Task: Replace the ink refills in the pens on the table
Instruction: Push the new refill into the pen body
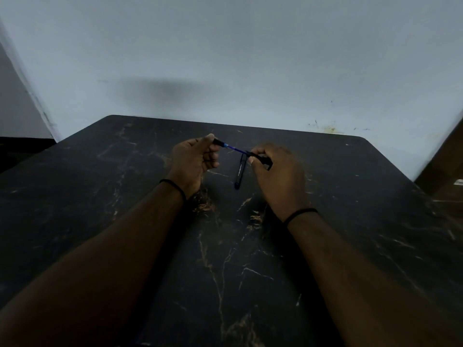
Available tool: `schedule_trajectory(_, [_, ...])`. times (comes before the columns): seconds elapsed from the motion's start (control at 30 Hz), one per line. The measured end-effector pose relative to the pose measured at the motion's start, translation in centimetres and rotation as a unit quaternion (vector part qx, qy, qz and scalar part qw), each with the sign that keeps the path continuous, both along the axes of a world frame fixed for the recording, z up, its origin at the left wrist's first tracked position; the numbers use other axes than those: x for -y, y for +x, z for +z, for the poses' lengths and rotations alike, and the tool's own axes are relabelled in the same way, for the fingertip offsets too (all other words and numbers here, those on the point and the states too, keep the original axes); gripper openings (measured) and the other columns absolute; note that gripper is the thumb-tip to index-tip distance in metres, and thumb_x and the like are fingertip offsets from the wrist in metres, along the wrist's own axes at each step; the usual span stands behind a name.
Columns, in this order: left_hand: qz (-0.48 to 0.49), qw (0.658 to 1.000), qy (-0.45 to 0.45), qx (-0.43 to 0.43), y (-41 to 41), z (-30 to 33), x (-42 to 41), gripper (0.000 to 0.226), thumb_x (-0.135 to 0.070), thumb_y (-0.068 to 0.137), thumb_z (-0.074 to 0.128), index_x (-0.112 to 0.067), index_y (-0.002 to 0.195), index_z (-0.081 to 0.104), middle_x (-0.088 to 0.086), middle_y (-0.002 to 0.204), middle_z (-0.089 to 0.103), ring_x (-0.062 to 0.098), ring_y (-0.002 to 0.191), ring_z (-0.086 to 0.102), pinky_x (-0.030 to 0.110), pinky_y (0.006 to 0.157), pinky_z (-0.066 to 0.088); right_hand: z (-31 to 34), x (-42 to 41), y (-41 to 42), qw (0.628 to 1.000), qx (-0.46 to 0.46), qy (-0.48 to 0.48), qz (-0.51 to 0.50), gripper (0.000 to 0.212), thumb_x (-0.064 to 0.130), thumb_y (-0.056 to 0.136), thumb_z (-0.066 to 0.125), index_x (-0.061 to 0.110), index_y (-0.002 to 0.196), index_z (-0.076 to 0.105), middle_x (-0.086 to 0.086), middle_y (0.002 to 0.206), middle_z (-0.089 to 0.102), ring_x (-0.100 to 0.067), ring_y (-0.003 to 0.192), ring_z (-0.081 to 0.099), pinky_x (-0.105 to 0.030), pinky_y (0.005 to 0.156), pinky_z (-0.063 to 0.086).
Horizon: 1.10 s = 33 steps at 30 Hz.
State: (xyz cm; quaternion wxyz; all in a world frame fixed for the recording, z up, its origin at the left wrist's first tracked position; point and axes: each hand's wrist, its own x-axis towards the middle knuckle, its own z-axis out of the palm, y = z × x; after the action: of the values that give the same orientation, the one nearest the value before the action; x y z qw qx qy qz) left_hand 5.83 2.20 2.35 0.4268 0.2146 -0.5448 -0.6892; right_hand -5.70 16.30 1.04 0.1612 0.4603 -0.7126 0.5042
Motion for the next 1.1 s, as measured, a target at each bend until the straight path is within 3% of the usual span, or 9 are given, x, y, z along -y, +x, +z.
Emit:
schedule_trajectory(0.47, [-0.007,0.999,0.044,-0.02,0.0,-0.32,0.64,0.018,-0.019,0.097,0.058,-0.004,0.094,0.067,0.005,0.074,0.064,0.009,0.056,0.058,0.022,0.05,0.05,0.23,-0.23,0.21,1.0,-0.007,0.012,-0.028,0.007,0.022,0.088,0.069,0.021,0.094,0.071,0.003,0.093,0.067,-0.017,0.09,0.063,-0.038,0.079,0.054])
schedule_trajectory(0.67, [-0.005,0.999,0.034,-0.016,-0.09,-0.39,0.65,0.017,-0.019,0.096,0.059,-0.004,0.092,0.066,0.002,0.068,0.067,0.009,0.054,0.059,0.023,0.049,0.051,0.31,-0.27,0.27,1.0,-0.004,0.014,-0.026,0.006,0.022,0.088,0.07,0.022,0.094,0.07,0.007,0.091,0.064,-0.017,0.089,0.063,-0.037,0.079,0.055])
schedule_trajectory(1.1, [0.001,1.0,0.01,0.007,-0.09,-0.09,-0.02,0.016,-0.019,0.097,0.058,-0.005,0.091,0.065,0.007,0.076,0.064,0.012,0.058,0.057,0.023,0.05,0.05,-0.09,0.05,0.3,0.999,-0.036,-0.004,-0.031,0.006,0.025,0.085,0.07,0.025,0.091,0.069,0.005,0.087,0.066,-0.015,0.081,0.063,-0.034,0.072,0.055])
